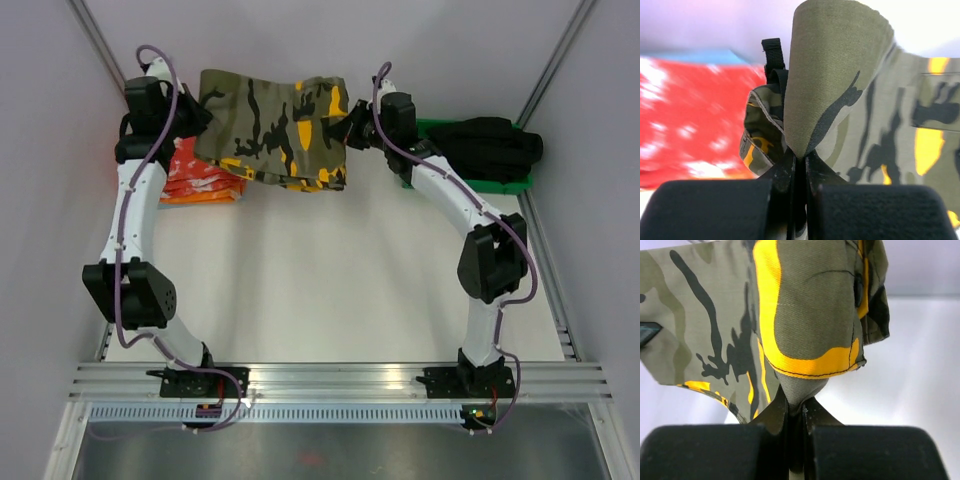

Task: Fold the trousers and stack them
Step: Neatly place the folded trousers to the corner

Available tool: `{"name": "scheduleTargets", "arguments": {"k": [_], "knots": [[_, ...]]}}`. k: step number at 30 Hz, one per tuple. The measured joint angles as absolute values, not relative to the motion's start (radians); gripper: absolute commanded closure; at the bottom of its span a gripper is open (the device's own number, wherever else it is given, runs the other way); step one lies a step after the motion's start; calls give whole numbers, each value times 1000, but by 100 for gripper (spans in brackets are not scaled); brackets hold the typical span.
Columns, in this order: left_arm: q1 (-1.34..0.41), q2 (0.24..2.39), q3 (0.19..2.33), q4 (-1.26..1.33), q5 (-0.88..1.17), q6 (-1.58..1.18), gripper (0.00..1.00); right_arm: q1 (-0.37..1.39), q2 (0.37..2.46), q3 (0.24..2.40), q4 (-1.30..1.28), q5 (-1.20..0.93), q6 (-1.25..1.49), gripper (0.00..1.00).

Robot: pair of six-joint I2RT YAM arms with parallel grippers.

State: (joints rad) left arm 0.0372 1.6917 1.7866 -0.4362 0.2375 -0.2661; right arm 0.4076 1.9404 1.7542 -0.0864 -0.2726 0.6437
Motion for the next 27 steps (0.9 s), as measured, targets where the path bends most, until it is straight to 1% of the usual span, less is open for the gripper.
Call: {"name": "scheduleTargets", "arguments": {"k": [4,6,8,11,13,16,19,21,27], "knots": [[92,1692,1858,-432,199,-255,98,416,2093,2027,-87,-344,669,100],[95,1692,1857,-425,158,-255,98,424,2208,2199,-94,-381,686,100],[78,1689,1827,-410,78,-254,98,432,2302,2301,-74,-412,709,100],[54,1656,1699,-341,-40,-255,98,441,2390,2334,-31,-437,744,100],[49,1621,1572,-289,-112,-257,98,445,2457,2363,-30,-445,759,100],[76,1574,1385,-213,-155,-273,98,451,2539,2386,-37,-455,765,100],[145,1556,1238,-110,-109,-315,98,460,2576,2385,-66,-455,755,100],[194,1561,1194,-65,-56,-337,98,467,2579,2386,-75,-456,744,100],[343,1616,1189,121,168,-418,98,505,2579,2401,-30,-455,738,100]]}}
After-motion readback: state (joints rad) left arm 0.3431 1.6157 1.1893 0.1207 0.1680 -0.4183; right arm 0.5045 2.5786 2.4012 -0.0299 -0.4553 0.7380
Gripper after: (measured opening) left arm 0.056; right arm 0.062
